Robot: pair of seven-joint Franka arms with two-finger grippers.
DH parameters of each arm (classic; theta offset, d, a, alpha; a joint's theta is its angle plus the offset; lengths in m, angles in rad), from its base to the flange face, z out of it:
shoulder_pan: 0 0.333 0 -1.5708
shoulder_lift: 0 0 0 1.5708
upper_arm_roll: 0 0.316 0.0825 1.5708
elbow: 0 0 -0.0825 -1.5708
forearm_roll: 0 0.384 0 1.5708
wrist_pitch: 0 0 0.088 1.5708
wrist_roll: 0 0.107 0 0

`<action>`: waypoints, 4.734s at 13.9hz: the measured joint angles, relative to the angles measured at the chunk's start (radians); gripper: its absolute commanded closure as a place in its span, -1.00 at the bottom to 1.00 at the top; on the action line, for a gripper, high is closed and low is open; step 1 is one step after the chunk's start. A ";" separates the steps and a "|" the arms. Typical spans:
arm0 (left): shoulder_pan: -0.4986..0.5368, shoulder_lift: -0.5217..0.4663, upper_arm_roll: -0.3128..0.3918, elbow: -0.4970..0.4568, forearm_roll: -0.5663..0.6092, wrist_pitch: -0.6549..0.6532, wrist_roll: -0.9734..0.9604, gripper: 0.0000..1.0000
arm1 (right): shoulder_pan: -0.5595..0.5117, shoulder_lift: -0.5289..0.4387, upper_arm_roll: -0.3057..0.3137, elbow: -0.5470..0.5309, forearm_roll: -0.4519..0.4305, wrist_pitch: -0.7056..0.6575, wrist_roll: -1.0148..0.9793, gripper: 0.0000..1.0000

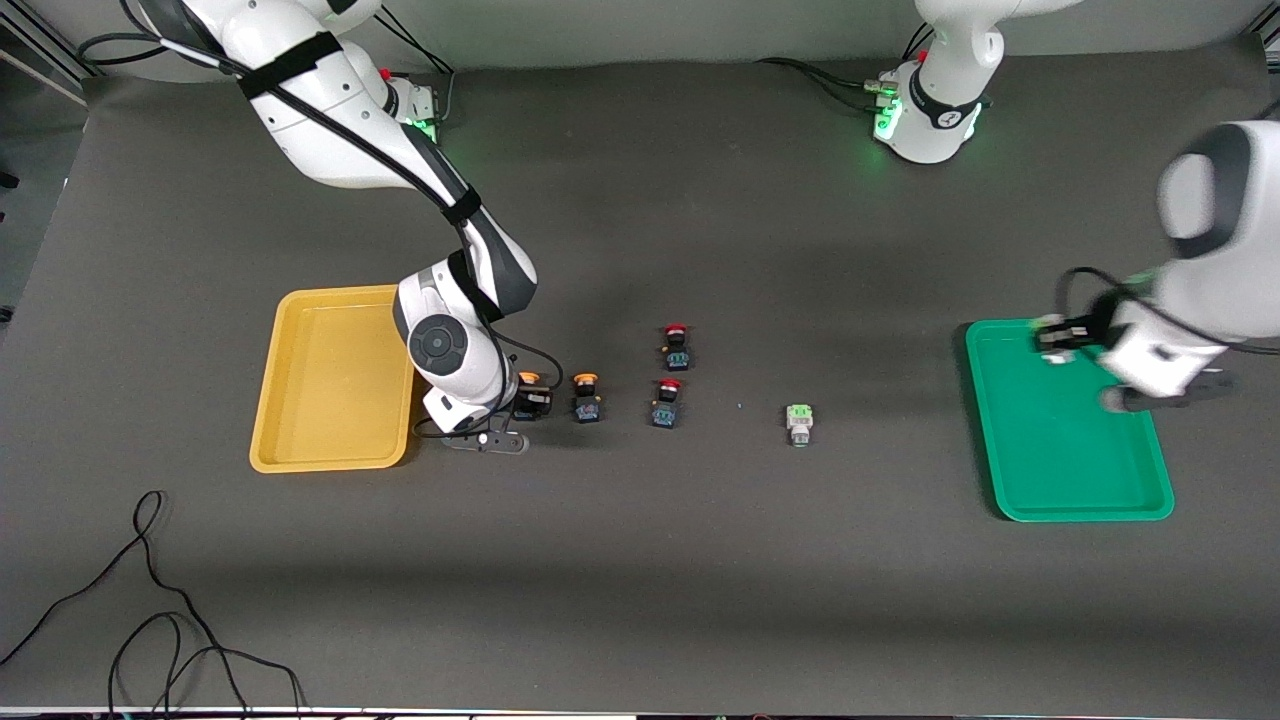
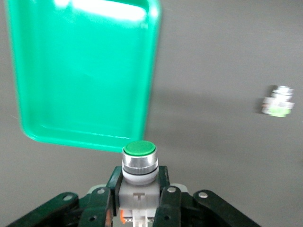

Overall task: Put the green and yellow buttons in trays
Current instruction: 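Carry the yellow button into the yellow tray while the left gripper places green, then grasp the second green button with the left gripper while the right gripper returns, then place the green button in the green tray while the right gripper places yellow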

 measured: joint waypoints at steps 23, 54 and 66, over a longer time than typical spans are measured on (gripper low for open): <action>-0.018 0.207 -0.035 0.201 0.073 0.044 0.059 -1.00 | -0.213 -0.201 -0.319 -0.278 0.000 -0.101 -0.763 1.00; -0.500 0.491 -0.028 0.132 0.099 0.462 -0.557 0.76 | 0.360 0.005 -0.289 0.103 0.320 -0.060 0.051 -0.99; 0.120 0.155 -0.003 0.209 0.055 -0.049 0.161 0.78 | 0.397 0.174 -0.296 0.211 0.334 -0.004 0.051 1.00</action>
